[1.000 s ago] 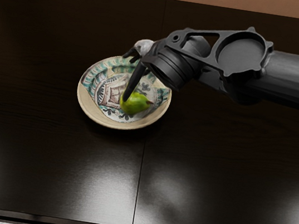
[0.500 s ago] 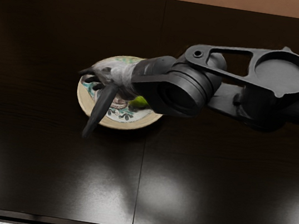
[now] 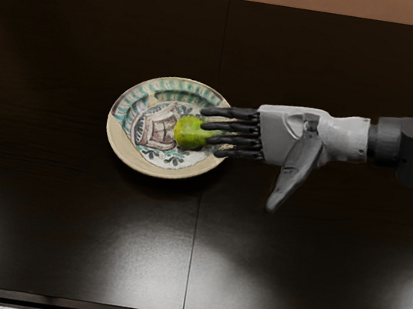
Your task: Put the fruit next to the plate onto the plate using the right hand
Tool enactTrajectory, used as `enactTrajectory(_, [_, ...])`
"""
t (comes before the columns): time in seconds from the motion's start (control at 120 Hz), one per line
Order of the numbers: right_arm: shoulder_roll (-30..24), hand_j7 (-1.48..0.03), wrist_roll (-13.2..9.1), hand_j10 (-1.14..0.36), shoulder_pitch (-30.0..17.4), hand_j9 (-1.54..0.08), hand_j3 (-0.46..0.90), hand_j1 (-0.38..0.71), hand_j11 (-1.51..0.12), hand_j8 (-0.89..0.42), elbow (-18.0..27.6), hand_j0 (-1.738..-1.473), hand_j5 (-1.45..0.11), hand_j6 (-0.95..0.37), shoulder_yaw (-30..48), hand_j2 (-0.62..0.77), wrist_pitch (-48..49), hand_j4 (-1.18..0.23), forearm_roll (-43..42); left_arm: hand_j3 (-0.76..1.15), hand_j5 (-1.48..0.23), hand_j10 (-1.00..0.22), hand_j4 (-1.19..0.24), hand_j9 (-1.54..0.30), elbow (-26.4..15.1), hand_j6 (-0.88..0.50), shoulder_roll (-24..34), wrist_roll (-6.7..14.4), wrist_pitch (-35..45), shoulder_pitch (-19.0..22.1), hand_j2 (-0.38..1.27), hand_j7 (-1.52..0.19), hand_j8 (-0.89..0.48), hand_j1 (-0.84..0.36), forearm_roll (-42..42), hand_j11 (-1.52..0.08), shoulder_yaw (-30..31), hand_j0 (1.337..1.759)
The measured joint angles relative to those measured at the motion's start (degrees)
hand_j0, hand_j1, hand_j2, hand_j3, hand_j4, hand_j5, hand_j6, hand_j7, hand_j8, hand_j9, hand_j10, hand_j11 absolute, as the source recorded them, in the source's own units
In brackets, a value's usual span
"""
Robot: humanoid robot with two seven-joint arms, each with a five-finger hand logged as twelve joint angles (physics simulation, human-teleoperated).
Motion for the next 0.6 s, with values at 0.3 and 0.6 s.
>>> enactTrajectory(0.3, [-10.8, 0.0, 0.0, 0.0, -2.6, 0.0, 0.0, -0.35, 0.0, 0.0, -3.9, -1.658, 0.0, 0.0, 1.0, 0.0, 3.9, 0.0, 8.2, 0.0, -0.01, -0.01, -0.01, -0.01, 0.1, -0.01, 0.0, 0.0, 0.0, 0.1, 0.0, -0.01, -0.01, 0.34, 0.0, -0.01, 0.0, 1.658])
enactTrajectory(0.6, [-15.1, 0.0, 0.0, 0.0, -4.0, 0.0, 0.0, -0.35, 0.0, 0.0, -10.3, -1.658, 0.0, 0.0, 0.9, 0.0, 4.2, 0.0, 9.7, 0.0, -0.01, -0.01, -0.01, -0.01, 0.1, -0.01, 0.0, 0.0, 0.0, 0.1, 0.0, -0.01, -0.01, 0.34, 0.0, -0.01, 0.0, 1.658])
